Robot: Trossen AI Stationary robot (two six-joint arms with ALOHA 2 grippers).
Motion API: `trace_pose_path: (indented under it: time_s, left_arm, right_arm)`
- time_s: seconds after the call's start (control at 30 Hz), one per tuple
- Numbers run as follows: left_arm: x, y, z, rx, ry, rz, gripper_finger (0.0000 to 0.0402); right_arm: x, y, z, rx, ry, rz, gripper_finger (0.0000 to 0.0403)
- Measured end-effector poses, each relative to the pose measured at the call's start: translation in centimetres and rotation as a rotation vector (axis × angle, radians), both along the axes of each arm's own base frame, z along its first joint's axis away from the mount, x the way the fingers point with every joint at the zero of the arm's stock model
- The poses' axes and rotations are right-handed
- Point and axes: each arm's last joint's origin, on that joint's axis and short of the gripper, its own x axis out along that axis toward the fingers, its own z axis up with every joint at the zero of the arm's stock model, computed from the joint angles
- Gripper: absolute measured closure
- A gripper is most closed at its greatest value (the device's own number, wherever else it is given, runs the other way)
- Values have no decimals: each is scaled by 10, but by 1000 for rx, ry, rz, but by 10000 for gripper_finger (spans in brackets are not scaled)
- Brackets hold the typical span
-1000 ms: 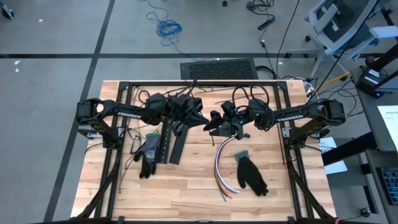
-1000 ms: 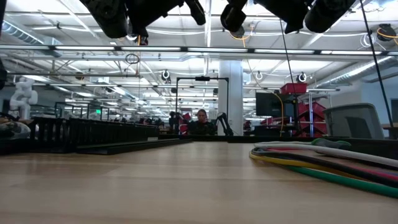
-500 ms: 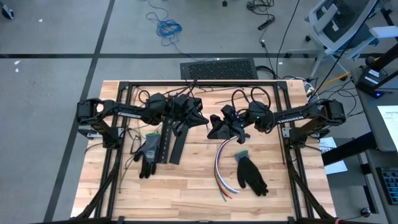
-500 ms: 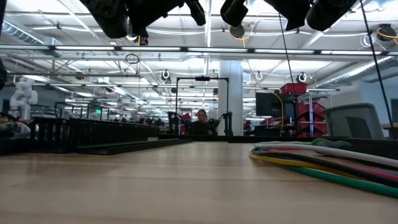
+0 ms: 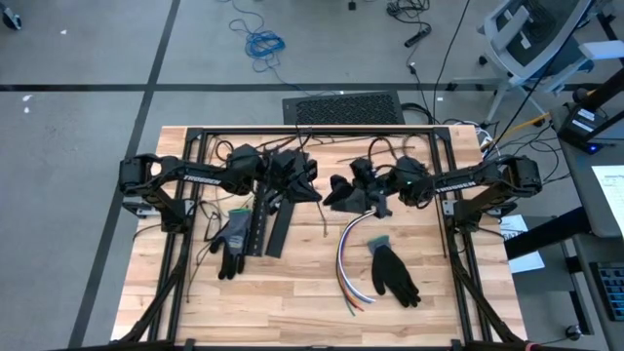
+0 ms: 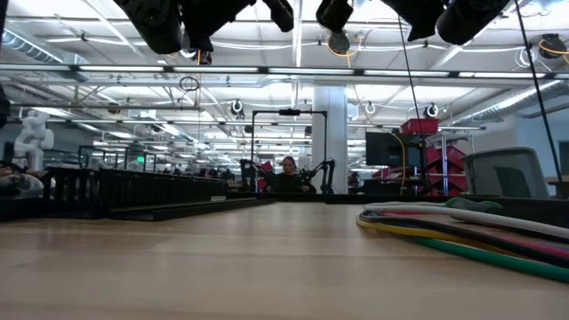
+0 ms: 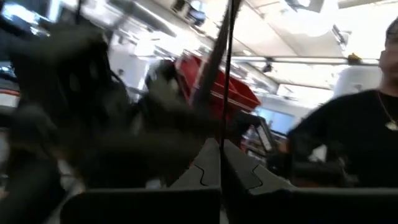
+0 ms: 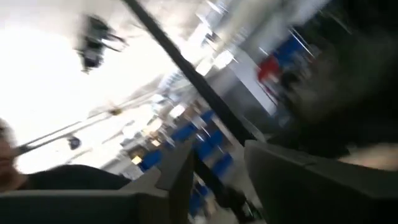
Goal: Ziptie cables
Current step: Wrap the cable wires with the black ziptie
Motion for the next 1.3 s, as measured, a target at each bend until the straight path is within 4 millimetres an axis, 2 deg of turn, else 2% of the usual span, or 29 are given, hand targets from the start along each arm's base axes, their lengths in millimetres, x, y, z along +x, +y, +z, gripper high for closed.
trace_pose_path:
  time_s: [0.07, 0.13, 0.27, 0.4, 0.7, 0.9, 1.03, 1.3]
  left_arm:
    - [0, 0, 0, 0, 1, -2, 402]
    - [0, 0, 0, -1, -5, 3, 402]
    - [1, 0, 1, -21, -17, 47, 402]
    - [1, -3, 2, -13, -32, 64, 402]
    - [3, -16, 1, -21, -28, 37, 402]
    - [-9, -18, 20, -123, -138, -58, 402]
    - [-13, -19, 24, -156, -160, -98, 402]
    - [-6, -15, 14, -142, -28, -98, 402]
  right_arm:
    - [-4, 0, 7, 15, -75, 13, 246]
    - [-5, 1, 8, 13, -74, 26, 233]
    - [4, 1, -10, -48, 96, 11, 219]
    - [8, 0, -21, -99, 184, -44, 220]
    - [7, -4, -18, -98, 152, -67, 222]
    - [7, -10, -22, -117, 183, -88, 222]
    - [7, -15, -21, -115, 177, -99, 222]
    - [5, -15, -16, -93, 138, -23, 222]
